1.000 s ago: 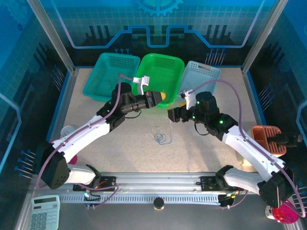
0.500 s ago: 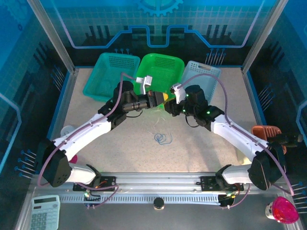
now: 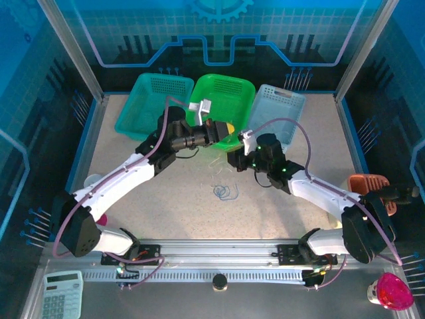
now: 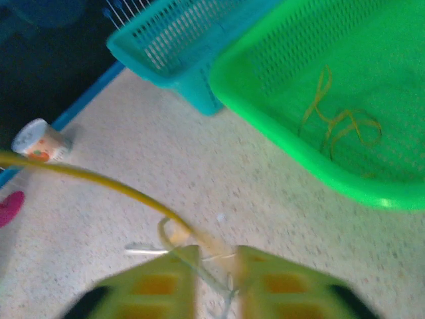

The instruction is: Untangle the cables

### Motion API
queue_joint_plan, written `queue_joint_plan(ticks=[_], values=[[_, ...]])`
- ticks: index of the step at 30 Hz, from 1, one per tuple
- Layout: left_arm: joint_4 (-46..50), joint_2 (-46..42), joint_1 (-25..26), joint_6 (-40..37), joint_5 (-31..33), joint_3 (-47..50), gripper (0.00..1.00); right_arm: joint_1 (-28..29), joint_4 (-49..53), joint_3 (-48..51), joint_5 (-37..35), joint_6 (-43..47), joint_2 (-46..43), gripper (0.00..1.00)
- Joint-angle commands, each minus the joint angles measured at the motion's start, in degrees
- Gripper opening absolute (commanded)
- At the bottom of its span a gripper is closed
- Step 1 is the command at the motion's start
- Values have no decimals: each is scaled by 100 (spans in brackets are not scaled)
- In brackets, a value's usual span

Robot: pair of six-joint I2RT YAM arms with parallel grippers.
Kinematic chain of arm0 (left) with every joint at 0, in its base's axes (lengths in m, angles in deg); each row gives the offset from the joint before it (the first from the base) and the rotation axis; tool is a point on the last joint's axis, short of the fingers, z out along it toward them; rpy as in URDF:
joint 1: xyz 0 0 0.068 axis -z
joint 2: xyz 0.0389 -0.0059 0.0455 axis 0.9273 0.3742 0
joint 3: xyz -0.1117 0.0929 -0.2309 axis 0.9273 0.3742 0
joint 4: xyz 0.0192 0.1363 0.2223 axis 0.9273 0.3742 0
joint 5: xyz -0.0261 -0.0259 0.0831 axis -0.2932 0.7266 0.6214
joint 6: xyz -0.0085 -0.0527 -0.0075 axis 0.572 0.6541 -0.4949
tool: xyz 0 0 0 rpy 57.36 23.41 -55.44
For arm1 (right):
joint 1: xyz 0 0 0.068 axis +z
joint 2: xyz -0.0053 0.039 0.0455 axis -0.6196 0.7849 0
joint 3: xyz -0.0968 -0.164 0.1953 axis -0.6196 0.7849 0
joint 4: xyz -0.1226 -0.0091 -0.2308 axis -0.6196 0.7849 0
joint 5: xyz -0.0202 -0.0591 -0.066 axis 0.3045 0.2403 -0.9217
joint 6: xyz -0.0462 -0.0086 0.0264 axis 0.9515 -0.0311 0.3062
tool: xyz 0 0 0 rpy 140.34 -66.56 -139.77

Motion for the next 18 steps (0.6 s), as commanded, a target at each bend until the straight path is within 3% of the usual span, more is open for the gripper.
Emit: queue_joint_plan(ticks=[1, 4, 12, 18], values=[[-651, -107, 12, 45, -199, -552, 0, 61, 294, 295, -169, -196, 81, 48], [-552, -63, -17, -55, -148, -601, 0, 65, 312, 419, -224, -214, -7, 58], [-370, 71, -365, -298, -96, -836, 0, 78, 506, 724, -387, -247, -429, 59], [259, 464, -719, -1042, 44, -1433, 0, 88, 1032, 775, -694, -354, -986, 64]])
